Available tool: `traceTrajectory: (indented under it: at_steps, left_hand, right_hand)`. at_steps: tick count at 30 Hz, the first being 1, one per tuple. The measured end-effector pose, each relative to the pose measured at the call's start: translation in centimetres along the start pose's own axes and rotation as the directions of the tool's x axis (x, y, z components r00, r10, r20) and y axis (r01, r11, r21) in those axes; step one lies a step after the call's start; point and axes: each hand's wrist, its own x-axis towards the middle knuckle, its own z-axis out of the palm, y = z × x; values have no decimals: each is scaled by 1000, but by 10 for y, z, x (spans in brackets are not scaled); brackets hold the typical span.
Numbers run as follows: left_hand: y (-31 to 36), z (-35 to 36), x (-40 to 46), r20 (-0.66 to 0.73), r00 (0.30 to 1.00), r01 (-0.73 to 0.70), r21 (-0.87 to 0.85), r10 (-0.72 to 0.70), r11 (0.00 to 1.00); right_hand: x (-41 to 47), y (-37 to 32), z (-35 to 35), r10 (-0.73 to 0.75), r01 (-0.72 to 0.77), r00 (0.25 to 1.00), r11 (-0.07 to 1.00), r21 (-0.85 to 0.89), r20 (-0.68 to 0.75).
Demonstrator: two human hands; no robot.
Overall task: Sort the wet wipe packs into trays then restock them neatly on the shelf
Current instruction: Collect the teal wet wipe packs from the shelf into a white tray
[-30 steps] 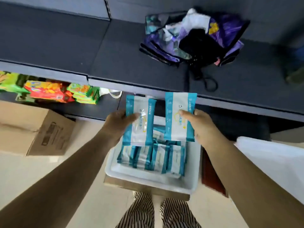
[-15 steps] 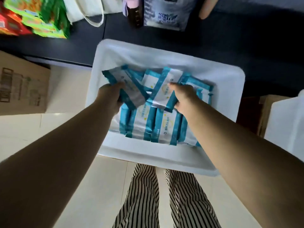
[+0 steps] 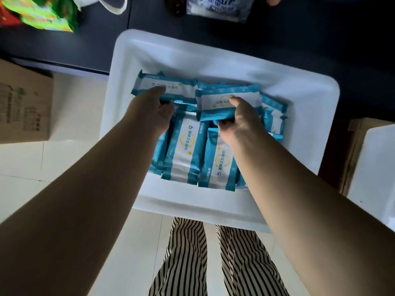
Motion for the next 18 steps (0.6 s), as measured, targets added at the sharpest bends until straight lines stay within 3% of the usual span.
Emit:
traceTrajectory:
  at_steps: [4, 6, 8, 9, 12, 13, 16, 18]
  left_hand:
    - [-1, -5, -37, -1, 996, -90, 152, 91, 984]
    - [1, -6, -60, 57, 965, -257, 380, 255, 888]
    - [8, -4, -85, 216, 887, -437, 675, 408, 594]
    - [14, -2, -96, 284, 850, -484, 755, 445, 443]
    - [44, 3, -148, 433, 777, -569, 794, 456, 215]
    - [54, 5, -165, 469, 756, -588, 793, 457, 158]
    - [78, 16, -205, 591, 726, -589, 798, 351, -127]
    - [126, 33, -295, 756, 547, -646, 654, 358, -393]
  right_hand:
    - [-30, -5, -9, 3, -7, 1000, 973, -231, -15]
    - [-53, -9, -18, -110, 113, 993, 864, -491, 36]
    - [-78, -19, -29, -301, 346, 930, 514, -785, 213]
    - [-90, -27, -31, -371, 446, 872, 329, -832, 321]
    - [-147, -59, -38, -436, 541, 717, -144, -829, 544]
    - [-168, -69, -40, -418, 524, 697, -258, -812, 583]
    - [-213, -90, -35, -364, 473, 681, -443, -761, 635]
    - [-311, -125, -32, -426, 465, 527, -580, -669, 735]
